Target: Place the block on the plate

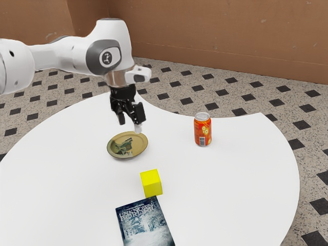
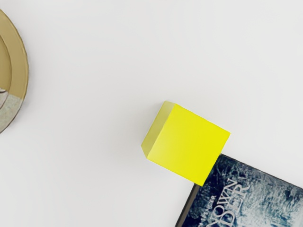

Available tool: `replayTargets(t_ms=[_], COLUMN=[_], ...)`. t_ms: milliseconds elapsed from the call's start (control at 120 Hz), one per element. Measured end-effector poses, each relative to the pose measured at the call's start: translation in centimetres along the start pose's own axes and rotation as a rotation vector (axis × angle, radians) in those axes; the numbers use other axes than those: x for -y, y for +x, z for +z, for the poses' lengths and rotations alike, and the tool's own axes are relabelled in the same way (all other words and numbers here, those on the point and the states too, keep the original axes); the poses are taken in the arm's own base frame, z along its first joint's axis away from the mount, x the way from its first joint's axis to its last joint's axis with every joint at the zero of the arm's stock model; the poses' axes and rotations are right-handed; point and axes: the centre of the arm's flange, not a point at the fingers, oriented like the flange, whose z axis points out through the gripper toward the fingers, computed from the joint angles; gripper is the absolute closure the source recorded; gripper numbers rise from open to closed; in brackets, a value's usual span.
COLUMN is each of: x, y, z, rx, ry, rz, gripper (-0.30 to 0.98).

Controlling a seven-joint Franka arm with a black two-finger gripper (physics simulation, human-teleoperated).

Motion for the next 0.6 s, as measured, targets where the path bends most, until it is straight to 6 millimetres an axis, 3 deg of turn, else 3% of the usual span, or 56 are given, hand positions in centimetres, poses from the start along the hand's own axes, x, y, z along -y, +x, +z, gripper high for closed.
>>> replayTargets(t_ms=[333,600], x=[-5.0,-5.4], y=[2.8,1.5], z=[7.0,11.1], rx=[-0.040,-0.053], ry=[0.004,-0.011], rz=[0.358,0.497], gripper=[0.00,0.00])
